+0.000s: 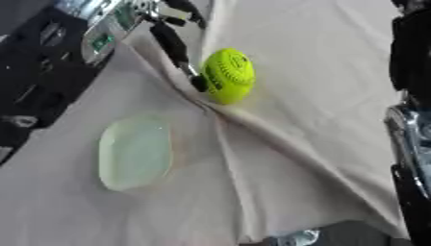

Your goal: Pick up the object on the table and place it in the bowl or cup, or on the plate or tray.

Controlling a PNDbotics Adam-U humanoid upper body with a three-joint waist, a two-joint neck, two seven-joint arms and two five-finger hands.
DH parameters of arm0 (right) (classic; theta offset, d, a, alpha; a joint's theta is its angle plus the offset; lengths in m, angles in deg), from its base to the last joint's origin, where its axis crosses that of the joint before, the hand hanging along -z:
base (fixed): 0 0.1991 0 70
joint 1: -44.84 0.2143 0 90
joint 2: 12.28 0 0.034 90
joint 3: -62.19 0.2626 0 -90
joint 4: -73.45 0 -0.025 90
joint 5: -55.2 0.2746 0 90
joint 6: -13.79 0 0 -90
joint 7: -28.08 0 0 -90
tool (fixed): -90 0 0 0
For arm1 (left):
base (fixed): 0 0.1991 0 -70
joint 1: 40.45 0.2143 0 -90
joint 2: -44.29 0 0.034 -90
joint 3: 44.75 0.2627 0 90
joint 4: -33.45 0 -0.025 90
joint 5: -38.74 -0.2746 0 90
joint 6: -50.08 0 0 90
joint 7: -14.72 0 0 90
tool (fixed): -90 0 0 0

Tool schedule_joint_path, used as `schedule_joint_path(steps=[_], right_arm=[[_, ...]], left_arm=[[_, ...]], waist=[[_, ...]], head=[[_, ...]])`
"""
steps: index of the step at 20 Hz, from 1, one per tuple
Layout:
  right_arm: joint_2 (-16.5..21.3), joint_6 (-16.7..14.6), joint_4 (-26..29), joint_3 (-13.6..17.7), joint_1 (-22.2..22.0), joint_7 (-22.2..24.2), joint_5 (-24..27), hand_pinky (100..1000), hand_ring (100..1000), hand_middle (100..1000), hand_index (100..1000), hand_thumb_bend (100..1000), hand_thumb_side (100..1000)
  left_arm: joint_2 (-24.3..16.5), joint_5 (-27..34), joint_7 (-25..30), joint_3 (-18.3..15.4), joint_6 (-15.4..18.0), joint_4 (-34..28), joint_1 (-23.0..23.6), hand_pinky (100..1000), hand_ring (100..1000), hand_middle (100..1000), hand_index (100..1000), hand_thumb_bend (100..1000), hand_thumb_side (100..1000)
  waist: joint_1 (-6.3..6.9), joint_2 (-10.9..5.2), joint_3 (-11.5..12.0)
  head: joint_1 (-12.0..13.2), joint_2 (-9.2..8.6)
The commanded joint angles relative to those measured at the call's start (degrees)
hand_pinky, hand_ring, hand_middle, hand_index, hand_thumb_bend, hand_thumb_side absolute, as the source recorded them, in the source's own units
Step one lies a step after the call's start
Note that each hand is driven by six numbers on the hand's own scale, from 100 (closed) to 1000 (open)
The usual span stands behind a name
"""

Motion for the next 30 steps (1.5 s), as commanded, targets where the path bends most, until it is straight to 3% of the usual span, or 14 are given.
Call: schedule_joint_path(steps=[1, 12, 30], right_arm=[[0.1, 0.0, 0.7, -0.1, 0.3, 0.2, 0.0, 661, 955, 925, 985, 100, 914], [-0.1, 0.0, 0.9, -0.3, 0.7, 0.4, 0.1, 661, 955, 923, 981, 100, 911], [-0.2, 0.1, 0.9, 0.0, 0.8, 0.0, -0.1, 662, 954, 923, 977, 100, 916]], left_arm=[[0.0, -1.9, 0.0, -1.9, 0.1, 0.6, -2.1, 825, 913, 1000, 997, 998, 756], [3.8, -3.5, 0.0, -1.8, 1.0, 3.5, -3.6, 809, 905, 1000, 996, 994, 759], [4.5, -3.2, 0.0, -0.7, 1.5, 7.2, -2.5, 836, 929, 1000, 1000, 996, 736]], waist=[[-0.37, -1.5, -0.2], [0.0, -1.1, -0.9], [-0.3, -1.24, -0.8]], head=[[-0.5, -0.81], [-0.4, -0.96], [-0.9, 0.24]])
